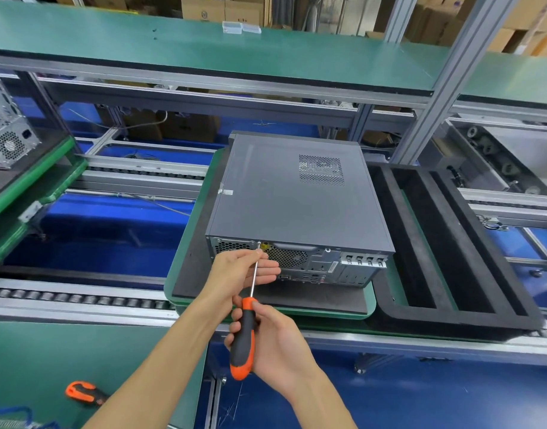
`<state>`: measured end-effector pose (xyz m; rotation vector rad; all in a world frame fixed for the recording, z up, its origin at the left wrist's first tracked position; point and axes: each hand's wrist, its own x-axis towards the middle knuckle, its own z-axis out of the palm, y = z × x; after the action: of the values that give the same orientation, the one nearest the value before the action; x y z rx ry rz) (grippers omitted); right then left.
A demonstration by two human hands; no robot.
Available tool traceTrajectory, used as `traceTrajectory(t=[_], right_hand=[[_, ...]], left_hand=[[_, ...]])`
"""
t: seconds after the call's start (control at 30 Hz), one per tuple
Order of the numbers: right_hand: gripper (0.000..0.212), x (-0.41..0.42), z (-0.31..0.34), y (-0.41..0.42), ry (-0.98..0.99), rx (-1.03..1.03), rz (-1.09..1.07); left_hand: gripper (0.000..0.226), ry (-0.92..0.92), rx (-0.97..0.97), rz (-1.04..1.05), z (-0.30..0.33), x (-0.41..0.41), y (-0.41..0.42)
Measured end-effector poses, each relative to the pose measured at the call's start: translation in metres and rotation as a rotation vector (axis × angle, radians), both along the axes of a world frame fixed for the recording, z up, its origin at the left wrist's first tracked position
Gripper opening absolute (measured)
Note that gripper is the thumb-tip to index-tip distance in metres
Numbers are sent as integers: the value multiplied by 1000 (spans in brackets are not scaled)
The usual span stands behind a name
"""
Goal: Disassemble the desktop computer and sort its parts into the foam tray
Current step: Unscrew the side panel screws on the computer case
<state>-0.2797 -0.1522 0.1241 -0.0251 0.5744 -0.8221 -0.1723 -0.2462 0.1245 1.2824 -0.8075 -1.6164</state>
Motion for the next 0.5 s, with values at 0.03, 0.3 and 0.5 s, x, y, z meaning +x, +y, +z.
traceTrajectory(t=[0.03,0.3,0.5], right_hand=[[29,0,0,0,3,8,0],[39,-4,1,-5,-35,-33,-13],[27,-2,-7,-6,377,-227,-43]], left_hand=[[22,31,8,-24,0,0,-1],[31,225,90,-67,1,3,-6],[41,316,196,111,0,-2,-12]])
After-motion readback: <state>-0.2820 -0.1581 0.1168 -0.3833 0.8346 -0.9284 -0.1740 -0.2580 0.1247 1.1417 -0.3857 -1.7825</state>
